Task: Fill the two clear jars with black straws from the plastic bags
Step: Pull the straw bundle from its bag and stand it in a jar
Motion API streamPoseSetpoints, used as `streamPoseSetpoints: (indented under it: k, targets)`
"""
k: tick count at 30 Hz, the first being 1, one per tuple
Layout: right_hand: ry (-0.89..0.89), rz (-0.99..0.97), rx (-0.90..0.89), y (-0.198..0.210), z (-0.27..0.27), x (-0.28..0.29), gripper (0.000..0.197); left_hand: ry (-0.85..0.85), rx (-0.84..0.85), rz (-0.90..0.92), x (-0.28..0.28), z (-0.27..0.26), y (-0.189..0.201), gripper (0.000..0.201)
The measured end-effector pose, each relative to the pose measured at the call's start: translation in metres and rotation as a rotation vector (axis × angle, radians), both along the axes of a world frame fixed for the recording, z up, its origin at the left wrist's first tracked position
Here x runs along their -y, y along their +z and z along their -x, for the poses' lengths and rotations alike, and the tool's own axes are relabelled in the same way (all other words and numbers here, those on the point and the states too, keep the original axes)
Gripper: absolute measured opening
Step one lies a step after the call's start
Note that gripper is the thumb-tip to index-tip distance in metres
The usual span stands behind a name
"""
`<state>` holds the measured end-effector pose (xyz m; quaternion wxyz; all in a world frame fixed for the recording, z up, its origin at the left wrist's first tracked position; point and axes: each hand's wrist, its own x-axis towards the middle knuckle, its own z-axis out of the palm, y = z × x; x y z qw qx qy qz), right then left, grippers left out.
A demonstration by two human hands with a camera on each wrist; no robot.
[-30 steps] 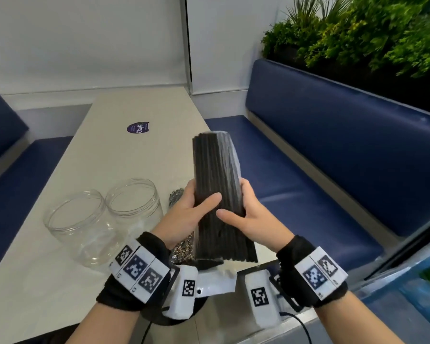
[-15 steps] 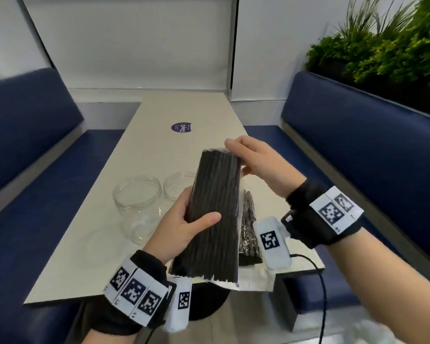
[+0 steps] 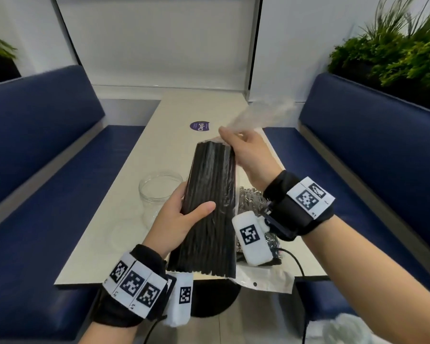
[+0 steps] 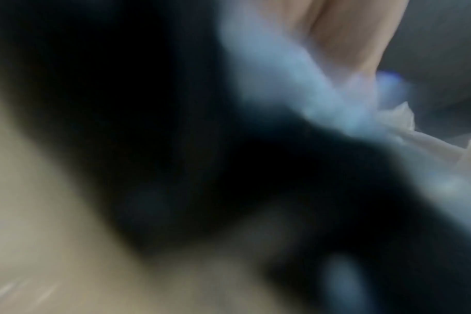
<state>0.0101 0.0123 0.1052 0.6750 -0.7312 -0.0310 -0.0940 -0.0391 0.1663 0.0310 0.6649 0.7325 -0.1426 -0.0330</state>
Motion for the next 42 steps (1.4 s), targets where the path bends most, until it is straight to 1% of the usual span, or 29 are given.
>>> streamPoseSetpoints:
  k: [2,3,6,7,8,9,11,12,14,18,20,22,24,27,28,30,31,33,35,37,38,39,40,41,42]
  targets:
    - [0.034,-0.016,-0.027,0.001,0.002,-0.003,0.022,-0.004,0.001,0.007,-0.003,0.001,0.000,0.038]
    - [0.038,-0.067,-0.033,0.003,0.002,-0.004,0.023,-0.007,0.002,0.008,-0.005,0.002,0.000,0.041]
    - [0.068,-0.354,-0.135,0.007,0.000,-0.005,0.022,-0.002,-0.003,0.023,-0.007,0.002,-0.002,0.038]
    - [0.085,-0.407,-0.188,0.007,-0.001,-0.005,0.022,0.002,-0.005,0.029,-0.007,0.003,-0.003,0.037]
    - [0.101,-0.391,-0.238,0.006,-0.002,-0.006,0.022,0.011,-0.009,0.035,-0.008,0.003,-0.003,0.036]
    - [0.113,-0.298,-0.265,0.004,-0.002,-0.006,0.022,0.021,-0.011,0.040,-0.008,0.003,-0.004,0.035]
    - [0.127,-0.126,-0.251,0.002,0.001,-0.005,0.017,0.028,-0.016,0.033,-0.009,0.003,-0.006,0.031]
    - [0.115,-0.087,-0.228,0.003,0.003,-0.003,0.016,0.024,-0.018,0.025,-0.009,0.003,-0.007,0.030]
    - [0.087,-0.072,-0.193,0.005,0.003,-0.001,0.019,0.016,-0.021,0.023,-0.008,0.004,-0.009,0.029]
    - [0.067,-0.127,-0.189,0.004,0.004,-0.001,0.022,0.021,-0.025,0.029,-0.003,0.005,-0.011,0.028]
    - [0.033,-0.018,-0.124,0.000,0.007,-0.001,0.018,0.020,-0.023,0.020,-0.002,0.005,-0.011,0.029]
    - [-0.011,0.053,-0.040,-0.002,0.008,0.001,0.020,0.013,-0.024,0.003,-0.002,0.004,-0.013,0.030]
    - [-0.041,0.028,-0.037,-0.001,0.006,0.002,0.023,0.006,-0.027,-0.007,-0.001,0.005,-0.014,0.031]
    - [-0.013,-0.126,-0.158,0.001,0.004,0.001,0.033,0.003,-0.033,0.003,0.000,0.004,-0.014,0.031]
    - [-0.004,-0.135,-0.167,-0.001,0.003,0.001,0.030,0.004,-0.035,0.010,0.000,0.004,-0.014,0.031]
    - [-0.003,-0.076,-0.131,-0.005,0.003,0.000,0.018,0.005,-0.038,0.023,0.000,0.004,-0.013,0.030]
    - [-0.008,-0.068,-0.113,-0.006,0.004,0.000,0.016,0.004,-0.039,0.023,-0.001,0.004,-0.013,0.031]
    - [-0.035,-0.115,-0.111,-0.009,0.003,0.001,0.020,-0.001,-0.039,0.015,-0.001,0.004,-0.014,0.034]
    - [-0.020,-0.223,-0.152,-0.006,0.001,0.001,0.022,-0.008,-0.037,0.006,0.000,0.003,-0.015,0.039]
    - [0.039,-0.343,-0.215,-0.003,-0.001,0.000,0.037,-0.009,-0.033,-0.001,-0.001,0.003,-0.014,0.036]
    - [0.057,-0.364,-0.224,-0.003,-0.002,0.000,0.041,-0.005,-0.031,0.001,-0.001,0.003,-0.013,0.033]
    - [0.064,-0.325,-0.213,-0.003,-0.001,0.000,0.040,0.003,-0.030,0.009,-0.002,0.002,-0.013,0.031]
    - [0.059,-0.234,-0.187,-0.006,-0.002,0.000,0.035,0.011,-0.031,0.018,-0.003,0.002,-0.012,0.030]
    - [0.050,-0.142,-0.146,-0.009,-0.001,0.000,0.029,0.017,-0.033,0.021,-0.004,0.002,-0.012,0.029]
    - [0.030,-0.090,-0.097,-0.011,0.001,0.000,0.023,0.018,-0.034,0.014,-0.005,0.002,-0.013,0.030]
